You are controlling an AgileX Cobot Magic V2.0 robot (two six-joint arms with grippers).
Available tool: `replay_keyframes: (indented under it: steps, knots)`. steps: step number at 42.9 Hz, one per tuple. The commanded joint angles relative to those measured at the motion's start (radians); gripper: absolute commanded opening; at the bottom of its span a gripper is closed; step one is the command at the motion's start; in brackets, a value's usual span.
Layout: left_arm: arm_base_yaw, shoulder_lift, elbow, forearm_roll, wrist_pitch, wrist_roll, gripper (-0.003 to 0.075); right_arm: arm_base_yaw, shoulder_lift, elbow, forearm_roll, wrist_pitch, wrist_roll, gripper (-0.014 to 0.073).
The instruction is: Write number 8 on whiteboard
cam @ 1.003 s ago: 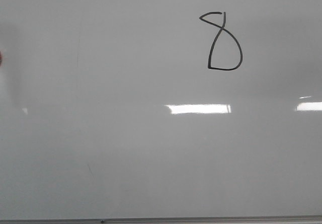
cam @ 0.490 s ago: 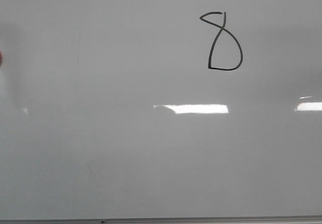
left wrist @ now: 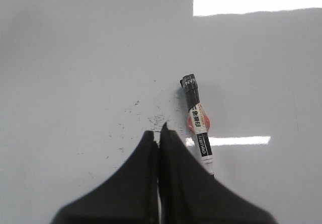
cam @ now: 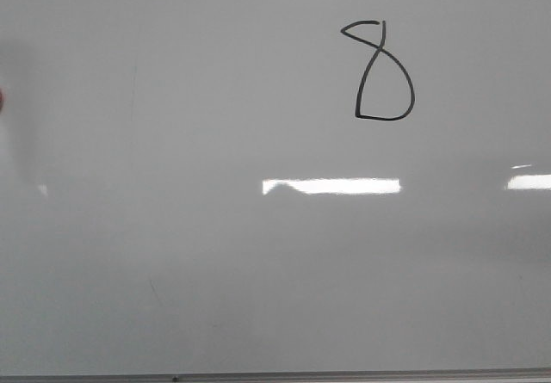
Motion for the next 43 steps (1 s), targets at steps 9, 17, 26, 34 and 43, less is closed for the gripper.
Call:
replay_keyframes:
  steps: [9,17,26,34,43]
  knots:
    - [0.003,-0.014,0.014,-0.001,-0.086,-0.002,-0.002,-0.006,-0.019,0.055,-0.008,-0.228,-0.01,-0.0069]
    - [0.003,-0.014,0.014,-0.001,-0.086,-0.002,-0.002,-0.006,-0.019,0.055,-0.008,-0.228,-0.01,-0.0069]
    - [0.003,-0.014,0.014,-0.001,-0.086,-0.002,-0.0021,-0.006,-0.019,0.055,-0.008,-0.228,-0.01,-0.0069]
    - [0.003,-0.014,0.014,-0.001,-0.086,-0.002,-0.0021,-0.006,-0.019,0.055,-0.008,-0.228,-0.01,-0.0069]
    - [0.003,-0.014,0.014,-0.001,-0.086,-0.002,-0.0021,-0.006,-0.019,0.055,-0.008,-0.228,-0.01,-0.0069]
